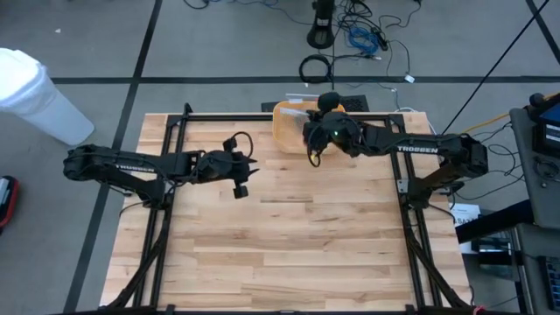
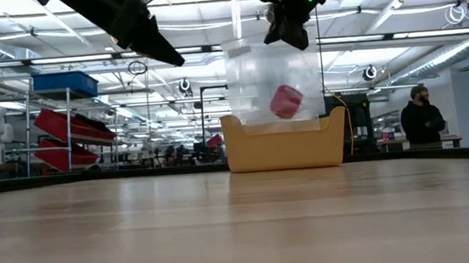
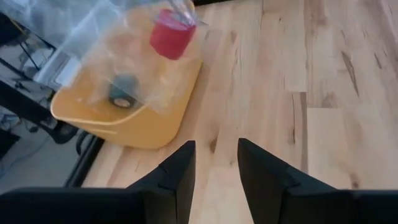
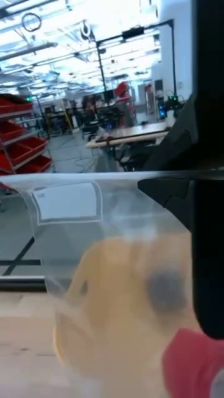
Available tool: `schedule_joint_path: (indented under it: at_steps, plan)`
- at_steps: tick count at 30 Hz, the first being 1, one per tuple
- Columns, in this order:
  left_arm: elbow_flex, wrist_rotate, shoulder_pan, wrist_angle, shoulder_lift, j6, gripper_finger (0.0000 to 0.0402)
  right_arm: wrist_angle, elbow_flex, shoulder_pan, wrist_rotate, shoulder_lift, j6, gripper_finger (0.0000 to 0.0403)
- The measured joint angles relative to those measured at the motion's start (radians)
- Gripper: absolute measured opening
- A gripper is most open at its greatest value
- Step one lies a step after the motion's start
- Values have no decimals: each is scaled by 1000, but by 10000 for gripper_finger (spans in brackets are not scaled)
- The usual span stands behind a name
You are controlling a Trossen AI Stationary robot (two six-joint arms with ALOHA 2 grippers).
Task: Roll bandage
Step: Put the transparent zip bag into the yellow bin
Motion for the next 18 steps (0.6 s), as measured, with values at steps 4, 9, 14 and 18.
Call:
schedule_joint_path:
  at_steps: [4,9,14,18]
  plan:
    - [0,0,0,19,0,46,125,-23,0,-54,-70,0,53,0]
    - [0,0,3,31,0,73,125,-19,-28,-128,-138,0,104,0]
    - [0,0,14,26,0,69,125,-14,-71,-198,-277,1,181,0]
    - [0,-1,31,21,0,74,125,23,-135,-231,-321,22,221,0]
